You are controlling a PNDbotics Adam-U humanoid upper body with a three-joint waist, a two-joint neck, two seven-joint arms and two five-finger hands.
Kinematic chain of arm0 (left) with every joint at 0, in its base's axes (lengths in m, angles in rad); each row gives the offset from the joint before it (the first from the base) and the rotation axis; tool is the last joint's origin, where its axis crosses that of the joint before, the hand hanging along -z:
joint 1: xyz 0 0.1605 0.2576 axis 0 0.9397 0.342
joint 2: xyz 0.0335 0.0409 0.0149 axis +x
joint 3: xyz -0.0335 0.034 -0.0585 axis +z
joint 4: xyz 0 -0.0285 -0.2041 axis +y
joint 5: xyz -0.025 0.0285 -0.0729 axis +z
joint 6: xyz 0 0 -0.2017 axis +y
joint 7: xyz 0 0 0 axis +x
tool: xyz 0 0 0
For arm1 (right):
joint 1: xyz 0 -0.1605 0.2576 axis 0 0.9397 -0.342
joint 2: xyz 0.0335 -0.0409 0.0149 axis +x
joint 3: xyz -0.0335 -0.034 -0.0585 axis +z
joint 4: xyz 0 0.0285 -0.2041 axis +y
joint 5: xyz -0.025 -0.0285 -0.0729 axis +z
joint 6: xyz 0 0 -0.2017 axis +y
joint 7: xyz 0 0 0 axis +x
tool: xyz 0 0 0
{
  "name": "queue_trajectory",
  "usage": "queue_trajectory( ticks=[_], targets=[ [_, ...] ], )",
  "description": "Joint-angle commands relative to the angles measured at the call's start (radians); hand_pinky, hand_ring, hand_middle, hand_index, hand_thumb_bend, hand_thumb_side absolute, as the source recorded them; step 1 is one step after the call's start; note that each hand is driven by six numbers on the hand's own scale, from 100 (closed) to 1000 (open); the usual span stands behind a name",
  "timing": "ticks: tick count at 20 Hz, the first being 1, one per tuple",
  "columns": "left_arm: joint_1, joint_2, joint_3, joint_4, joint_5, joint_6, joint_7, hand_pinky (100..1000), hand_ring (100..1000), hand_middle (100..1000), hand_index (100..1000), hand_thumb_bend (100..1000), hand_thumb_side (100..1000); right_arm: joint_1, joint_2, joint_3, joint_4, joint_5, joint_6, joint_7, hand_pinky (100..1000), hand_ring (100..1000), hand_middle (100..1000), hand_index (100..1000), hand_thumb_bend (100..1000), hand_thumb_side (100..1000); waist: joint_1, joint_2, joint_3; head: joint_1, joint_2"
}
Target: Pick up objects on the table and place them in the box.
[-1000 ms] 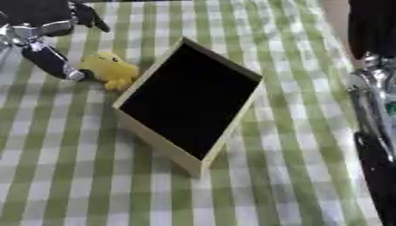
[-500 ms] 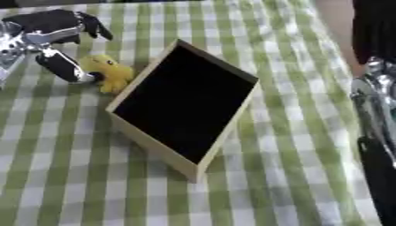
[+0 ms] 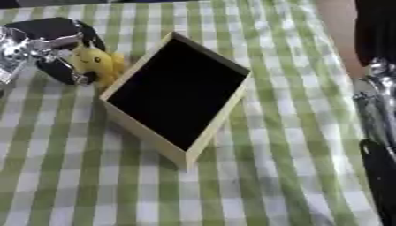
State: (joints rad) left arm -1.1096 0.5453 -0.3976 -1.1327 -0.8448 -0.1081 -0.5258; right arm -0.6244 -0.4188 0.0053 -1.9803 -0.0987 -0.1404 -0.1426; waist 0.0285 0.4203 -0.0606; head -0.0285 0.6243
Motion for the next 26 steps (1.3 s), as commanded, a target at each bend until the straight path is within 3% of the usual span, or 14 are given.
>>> queue_trajectory(
  ticks=[1, 6, 12, 20, 26],
  targets=[
    [-0.014, 0.013, 0.009, 0.000, 0.003, -0.015, -0.004, 455, 649, 622, 668, 251, 149, -0.014, -0.010, -0.010, -0.020, -0.007, 0.001, -0.008, 788, 757, 737, 879, 100, 958, -0.004, -0.021, 0.003, 0.000, -0.001],
    [-0.016, 0.021, -0.006, -0.040, 0.047, -0.032, -0.013, 378, 595, 580, 615, 184, 143, -0.011, -0.009, -0.010, -0.020, -0.010, 0.006, -0.015, 788, 757, 735, 879, 100, 958, -0.006, -0.025, 0.008, 0.001, 0.005],
    [-0.022, 0.032, -0.002, -0.092, 0.112, 0.004, -0.025, 353, 584, 576, 609, 104, 126, -0.007, -0.010, -0.009, -0.020, -0.009, 0.010, -0.016, 788, 756, 733, 879, 100, 960, -0.008, -0.031, 0.010, -0.001, 0.008],
    [-0.078, 0.032, 0.049, -0.218, 0.131, 0.074, -0.003, 342, 579, 582, 601, 100, 106, -0.004, -0.012, -0.012, -0.020, -0.006, 0.007, -0.016, 788, 757, 734, 878, 100, 956, -0.011, -0.041, 0.020, -0.009, 0.018],
    [-0.129, -0.008, 0.032, -0.337, 0.100, 0.080, 0.006, 347, 579, 576, 601, 100, 100, -0.011, -0.013, -0.010, -0.020, -0.003, 0.005, -0.017, 789, 759, 735, 878, 100, 950, -0.016, -0.052, 0.030, -0.007, 0.025]
  ],
)
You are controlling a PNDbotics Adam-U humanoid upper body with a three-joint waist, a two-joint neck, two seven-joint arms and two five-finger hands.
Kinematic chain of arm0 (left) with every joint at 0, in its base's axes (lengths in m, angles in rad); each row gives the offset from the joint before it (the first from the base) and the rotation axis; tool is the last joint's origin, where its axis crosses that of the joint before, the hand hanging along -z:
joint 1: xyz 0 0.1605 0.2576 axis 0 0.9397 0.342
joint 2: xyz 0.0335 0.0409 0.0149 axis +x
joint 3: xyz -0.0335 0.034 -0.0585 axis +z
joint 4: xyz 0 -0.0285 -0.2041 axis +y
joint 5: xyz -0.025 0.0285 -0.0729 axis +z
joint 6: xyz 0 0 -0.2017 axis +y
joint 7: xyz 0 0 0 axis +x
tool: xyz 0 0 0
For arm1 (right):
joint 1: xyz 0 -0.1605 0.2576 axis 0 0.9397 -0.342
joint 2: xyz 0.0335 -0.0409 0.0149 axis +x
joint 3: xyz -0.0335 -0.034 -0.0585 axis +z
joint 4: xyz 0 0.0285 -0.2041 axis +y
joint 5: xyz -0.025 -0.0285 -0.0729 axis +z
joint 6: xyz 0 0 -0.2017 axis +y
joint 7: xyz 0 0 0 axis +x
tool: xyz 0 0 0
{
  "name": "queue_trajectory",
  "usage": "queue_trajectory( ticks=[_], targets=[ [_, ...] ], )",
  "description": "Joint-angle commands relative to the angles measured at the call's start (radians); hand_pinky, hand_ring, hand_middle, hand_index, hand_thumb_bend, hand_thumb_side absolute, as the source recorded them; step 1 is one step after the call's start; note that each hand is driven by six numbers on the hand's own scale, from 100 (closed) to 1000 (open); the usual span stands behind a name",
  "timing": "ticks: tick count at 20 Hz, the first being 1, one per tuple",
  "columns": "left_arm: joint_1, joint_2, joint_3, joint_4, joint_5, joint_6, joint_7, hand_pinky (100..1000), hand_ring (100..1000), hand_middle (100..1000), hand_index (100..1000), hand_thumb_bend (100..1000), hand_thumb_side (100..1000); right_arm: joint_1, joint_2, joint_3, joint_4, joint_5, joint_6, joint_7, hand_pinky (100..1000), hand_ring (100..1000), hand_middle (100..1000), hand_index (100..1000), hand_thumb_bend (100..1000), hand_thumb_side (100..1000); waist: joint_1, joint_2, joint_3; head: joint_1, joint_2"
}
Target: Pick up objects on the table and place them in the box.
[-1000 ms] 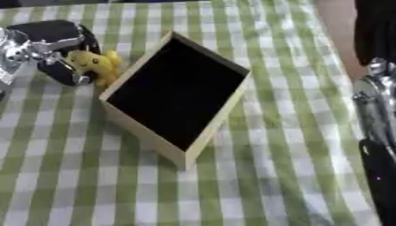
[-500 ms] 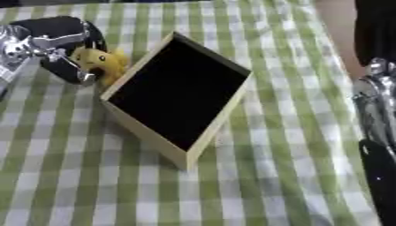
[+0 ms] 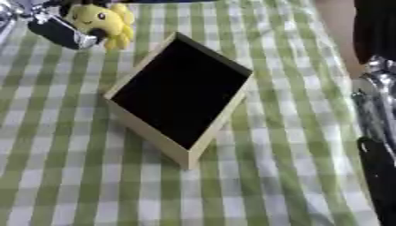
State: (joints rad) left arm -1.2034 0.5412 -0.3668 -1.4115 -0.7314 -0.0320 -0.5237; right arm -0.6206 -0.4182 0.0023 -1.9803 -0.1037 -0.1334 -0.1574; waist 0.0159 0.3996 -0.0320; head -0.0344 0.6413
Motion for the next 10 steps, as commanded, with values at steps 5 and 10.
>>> queue_trajectory(
  ticks=[5, 10],
  targets=[
    [-0.052, -0.060, -0.036, -0.166, -0.022, 0.006, -0.015, 348, 580, 575, 603, 100, 101, -0.019, -0.008, -0.007, -0.020, 0.003, -0.004, -0.003, 790, 761, 737, 878, 100, 943, -0.006, -0.039, 0.006, -0.006, 0.013],
    [-0.054, -0.108, -0.077, -0.223, -0.018, 0.023, -0.052, 347, 579, 574, 605, 100, 112, -0.025, -0.005, -0.009, -0.020, 0.006, -0.010, -0.007, 790, 762, 738, 878, 100, 936, -0.008, -0.046, 0.007, -0.015, 0.018]
  ],
)
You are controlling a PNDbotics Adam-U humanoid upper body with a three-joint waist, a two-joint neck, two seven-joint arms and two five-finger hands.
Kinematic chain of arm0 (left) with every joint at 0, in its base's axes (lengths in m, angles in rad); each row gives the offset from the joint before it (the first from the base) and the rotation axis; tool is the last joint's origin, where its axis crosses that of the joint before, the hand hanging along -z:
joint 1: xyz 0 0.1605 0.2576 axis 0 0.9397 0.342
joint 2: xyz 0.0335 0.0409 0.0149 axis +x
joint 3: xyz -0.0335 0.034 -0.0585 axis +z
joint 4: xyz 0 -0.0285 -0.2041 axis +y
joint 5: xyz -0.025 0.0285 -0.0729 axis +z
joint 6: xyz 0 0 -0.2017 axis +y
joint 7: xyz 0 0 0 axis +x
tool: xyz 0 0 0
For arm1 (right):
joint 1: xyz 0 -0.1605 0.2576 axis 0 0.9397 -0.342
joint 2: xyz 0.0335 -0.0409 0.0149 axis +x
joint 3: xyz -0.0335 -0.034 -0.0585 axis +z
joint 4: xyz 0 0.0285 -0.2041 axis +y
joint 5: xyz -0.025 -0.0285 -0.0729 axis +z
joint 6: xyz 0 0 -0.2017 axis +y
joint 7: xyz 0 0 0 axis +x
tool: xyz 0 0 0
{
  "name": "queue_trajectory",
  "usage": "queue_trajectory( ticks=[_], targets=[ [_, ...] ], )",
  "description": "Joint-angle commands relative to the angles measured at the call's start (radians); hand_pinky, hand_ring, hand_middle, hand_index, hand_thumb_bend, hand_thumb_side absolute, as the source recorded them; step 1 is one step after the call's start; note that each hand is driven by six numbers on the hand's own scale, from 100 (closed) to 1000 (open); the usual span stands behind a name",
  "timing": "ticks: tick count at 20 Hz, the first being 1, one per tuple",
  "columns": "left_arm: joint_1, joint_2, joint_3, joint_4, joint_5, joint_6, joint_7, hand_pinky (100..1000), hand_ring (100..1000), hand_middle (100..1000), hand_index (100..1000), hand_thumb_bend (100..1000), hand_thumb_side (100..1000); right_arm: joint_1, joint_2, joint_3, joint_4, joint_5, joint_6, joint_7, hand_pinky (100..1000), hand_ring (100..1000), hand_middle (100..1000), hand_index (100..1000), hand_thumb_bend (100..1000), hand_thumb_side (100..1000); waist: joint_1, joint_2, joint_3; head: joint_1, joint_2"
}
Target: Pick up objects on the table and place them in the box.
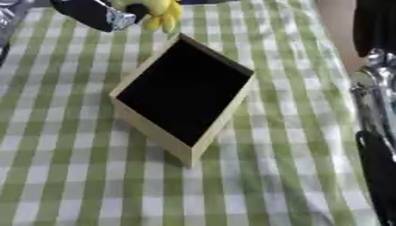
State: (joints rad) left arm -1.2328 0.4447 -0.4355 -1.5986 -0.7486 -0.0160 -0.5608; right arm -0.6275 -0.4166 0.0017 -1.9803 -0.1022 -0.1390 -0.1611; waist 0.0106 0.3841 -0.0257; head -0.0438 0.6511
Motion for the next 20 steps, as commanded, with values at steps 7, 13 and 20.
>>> queue_trajectory(
  ticks=[7, 13, 20],
  targets=[
    [-0.016, -0.090, -0.039, -0.062, -0.026, 0.025, -0.035, 342, 576, 569, 600, 100, 117, -0.016, 0.001, -0.017, -0.020, 0.010, -0.009, -0.017, 792, 764, 739, 877, 100, 933, -0.004, -0.035, 0.006, -0.003, 0.011],
    [0.024, -0.117, -0.077, -0.055, -0.082, 0.019, -0.031, 347, 579, 571, 603, 100, 115, -0.005, -0.002, -0.019, -0.020, 0.014, -0.001, -0.023, 792, 763, 738, 877, 100, 939, -0.001, -0.037, 0.011, -0.001, 0.007],
    [0.061, -0.123, -0.110, -0.024, -0.054, -0.014, -0.021, 348, 580, 570, 603, 100, 124, -0.004, 0.001, -0.019, -0.020, 0.014, -0.003, -0.024, 793, 762, 737, 877, 100, 938, -0.004, -0.034, 0.012, -0.003, 0.007]
  ],
)
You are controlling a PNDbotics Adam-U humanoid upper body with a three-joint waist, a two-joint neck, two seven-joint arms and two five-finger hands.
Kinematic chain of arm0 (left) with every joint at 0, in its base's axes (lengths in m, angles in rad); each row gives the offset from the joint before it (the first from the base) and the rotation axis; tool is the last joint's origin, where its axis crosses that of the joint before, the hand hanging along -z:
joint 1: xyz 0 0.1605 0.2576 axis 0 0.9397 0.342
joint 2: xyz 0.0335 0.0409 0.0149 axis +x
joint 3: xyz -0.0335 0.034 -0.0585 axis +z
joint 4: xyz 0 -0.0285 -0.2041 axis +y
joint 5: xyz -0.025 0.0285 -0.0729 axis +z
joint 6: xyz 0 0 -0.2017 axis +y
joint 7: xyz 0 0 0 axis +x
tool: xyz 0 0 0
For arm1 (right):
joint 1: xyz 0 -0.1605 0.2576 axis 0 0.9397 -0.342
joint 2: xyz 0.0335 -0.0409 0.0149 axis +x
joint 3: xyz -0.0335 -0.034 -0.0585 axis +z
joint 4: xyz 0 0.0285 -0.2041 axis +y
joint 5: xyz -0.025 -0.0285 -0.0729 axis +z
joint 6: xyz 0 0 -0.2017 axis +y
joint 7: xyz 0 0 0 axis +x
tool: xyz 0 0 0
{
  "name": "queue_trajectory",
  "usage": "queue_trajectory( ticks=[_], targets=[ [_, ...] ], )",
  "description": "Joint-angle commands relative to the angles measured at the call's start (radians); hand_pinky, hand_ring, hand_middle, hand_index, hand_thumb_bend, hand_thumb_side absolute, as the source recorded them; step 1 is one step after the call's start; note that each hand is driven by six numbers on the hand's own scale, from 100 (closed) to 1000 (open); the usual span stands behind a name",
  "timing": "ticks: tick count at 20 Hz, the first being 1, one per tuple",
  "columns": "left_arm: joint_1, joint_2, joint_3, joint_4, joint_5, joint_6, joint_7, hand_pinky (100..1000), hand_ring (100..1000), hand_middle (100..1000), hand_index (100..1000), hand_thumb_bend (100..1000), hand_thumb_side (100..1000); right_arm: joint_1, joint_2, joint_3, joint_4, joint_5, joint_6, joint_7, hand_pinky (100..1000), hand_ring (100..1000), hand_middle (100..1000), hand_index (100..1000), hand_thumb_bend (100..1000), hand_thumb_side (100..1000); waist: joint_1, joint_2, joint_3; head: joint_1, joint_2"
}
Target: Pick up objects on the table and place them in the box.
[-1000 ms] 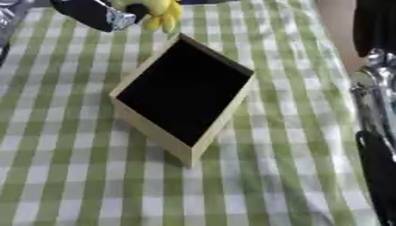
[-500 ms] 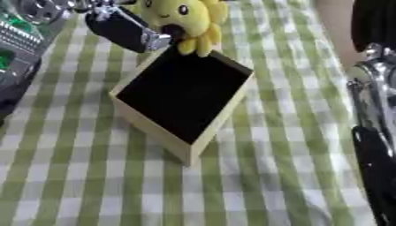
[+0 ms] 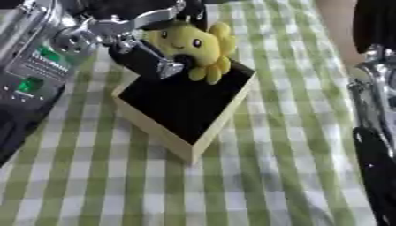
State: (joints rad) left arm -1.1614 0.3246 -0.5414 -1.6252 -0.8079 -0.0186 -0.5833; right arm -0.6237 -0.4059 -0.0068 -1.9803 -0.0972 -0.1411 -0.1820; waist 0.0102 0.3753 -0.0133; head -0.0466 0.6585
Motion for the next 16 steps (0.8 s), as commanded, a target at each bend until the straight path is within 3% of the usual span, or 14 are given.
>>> queue_trajectory(
  ticks=[1, 9, 16],
  targets=[
    [-0.006, -0.003, -0.008, 0.009, 0.001, -0.015, 0.001, 348, 580, 570, 603, 100, 125, -0.008, -0.010, -0.011, -0.020, 0.009, -0.002, -0.003, 794, 762, 737, 877, 100, 938, -0.004, -0.025, 0.000, 0.000, -0.001],
    [0.015, -0.021, -0.021, 0.074, -0.027, -0.027, 0.001, 356, 585, 576, 610, 100, 146, -0.006, -0.006, -0.011, -0.020, 0.009, -0.001, -0.004, 793, 760, 736, 876, 100, 939, -0.004, -0.022, -0.003, 0.000, -0.001],
    [0.034, -0.066, -0.034, 0.222, -0.089, -0.060, 0.002, 381, 596, 581, 622, 125, 160, -0.005, 0.000, -0.013, -0.020, 0.007, -0.001, -0.007, 793, 759, 735, 875, 100, 941, -0.006, -0.018, -0.009, 0.003, 0.001]
  ],
)
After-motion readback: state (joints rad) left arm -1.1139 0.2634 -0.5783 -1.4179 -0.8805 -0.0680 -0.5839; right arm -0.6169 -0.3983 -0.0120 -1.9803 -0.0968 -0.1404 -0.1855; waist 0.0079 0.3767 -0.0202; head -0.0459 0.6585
